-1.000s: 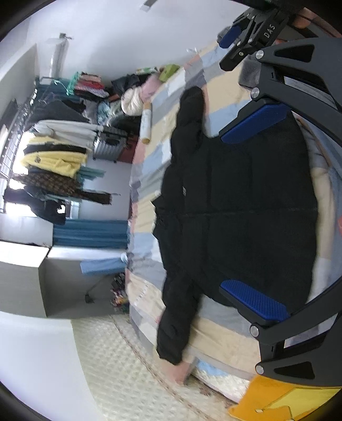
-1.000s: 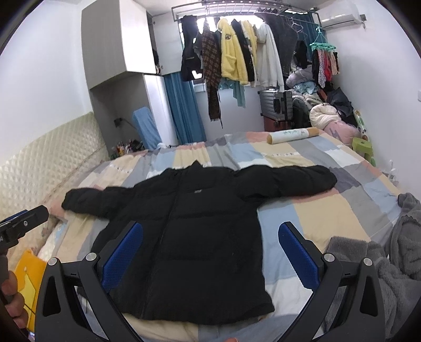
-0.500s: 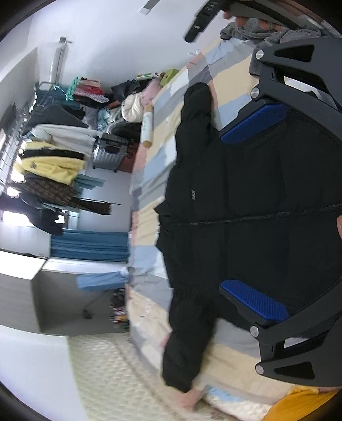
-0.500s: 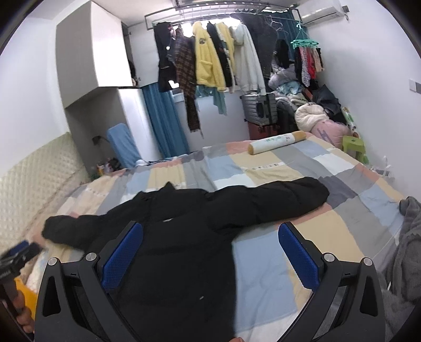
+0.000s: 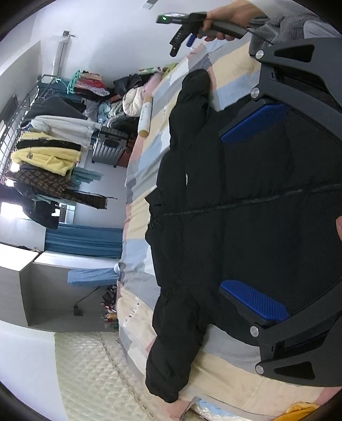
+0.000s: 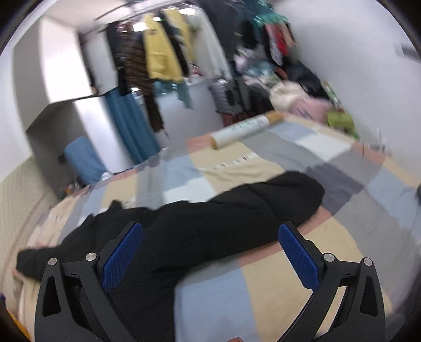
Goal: Fold large clothes
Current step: 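Lower the right gripper onto the jacket sleeve cuff and close it, then lift the sleeve cuff with the right gripper and fold it across the jacket body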
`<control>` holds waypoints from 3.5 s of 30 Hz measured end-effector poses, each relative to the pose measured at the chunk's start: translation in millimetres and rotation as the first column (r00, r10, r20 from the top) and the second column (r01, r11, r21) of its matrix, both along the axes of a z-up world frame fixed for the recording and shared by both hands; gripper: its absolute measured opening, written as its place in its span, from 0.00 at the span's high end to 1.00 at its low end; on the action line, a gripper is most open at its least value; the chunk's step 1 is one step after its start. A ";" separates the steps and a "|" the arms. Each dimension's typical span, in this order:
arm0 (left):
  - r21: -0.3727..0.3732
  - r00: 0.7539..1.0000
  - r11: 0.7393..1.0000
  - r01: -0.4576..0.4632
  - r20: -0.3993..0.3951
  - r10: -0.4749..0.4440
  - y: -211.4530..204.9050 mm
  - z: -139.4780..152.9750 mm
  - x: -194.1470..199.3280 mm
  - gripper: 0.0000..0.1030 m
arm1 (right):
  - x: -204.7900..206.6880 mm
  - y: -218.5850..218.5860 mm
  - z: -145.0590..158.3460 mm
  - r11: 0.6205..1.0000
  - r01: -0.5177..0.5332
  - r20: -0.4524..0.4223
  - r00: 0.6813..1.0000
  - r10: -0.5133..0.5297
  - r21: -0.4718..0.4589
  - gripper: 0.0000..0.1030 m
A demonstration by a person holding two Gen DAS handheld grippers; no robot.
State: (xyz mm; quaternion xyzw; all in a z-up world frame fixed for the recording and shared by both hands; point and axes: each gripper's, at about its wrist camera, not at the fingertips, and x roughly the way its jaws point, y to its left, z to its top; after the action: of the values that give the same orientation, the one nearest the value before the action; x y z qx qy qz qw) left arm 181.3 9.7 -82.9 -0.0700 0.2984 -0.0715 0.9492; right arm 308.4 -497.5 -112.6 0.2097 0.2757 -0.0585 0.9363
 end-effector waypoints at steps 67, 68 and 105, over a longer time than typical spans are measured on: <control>0.124 0.988 0.980 -0.156 0.002 0.157 59.2 -49.5 11.3 0.00 | 49.7 78.1 215.4 0.995 0.030 0.394 0.919 0.009 -0.091 0.94; 0.123 0.988 0.981 -0.153 0.004 0.154 59.9 -48.9 10.4 0.00 | 51.1 99.8 218.8 0.994 0.004 0.397 0.917 0.041 -0.112 0.94; -0.019 0.962 0.963 -0.270 -0.039 0.269 177.0 -83.8 30.5 0.00 | 127.6 568.5 -117.2 0.652 -0.735 -0.137 0.676 0.724 -0.185 0.90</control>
State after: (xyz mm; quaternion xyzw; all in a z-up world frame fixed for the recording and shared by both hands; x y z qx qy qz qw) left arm 211.7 186.7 -166.7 -0.1230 0.3024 0.0560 0.9435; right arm 436.0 71.0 -229.8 -0.0278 0.3518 0.2863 0.8908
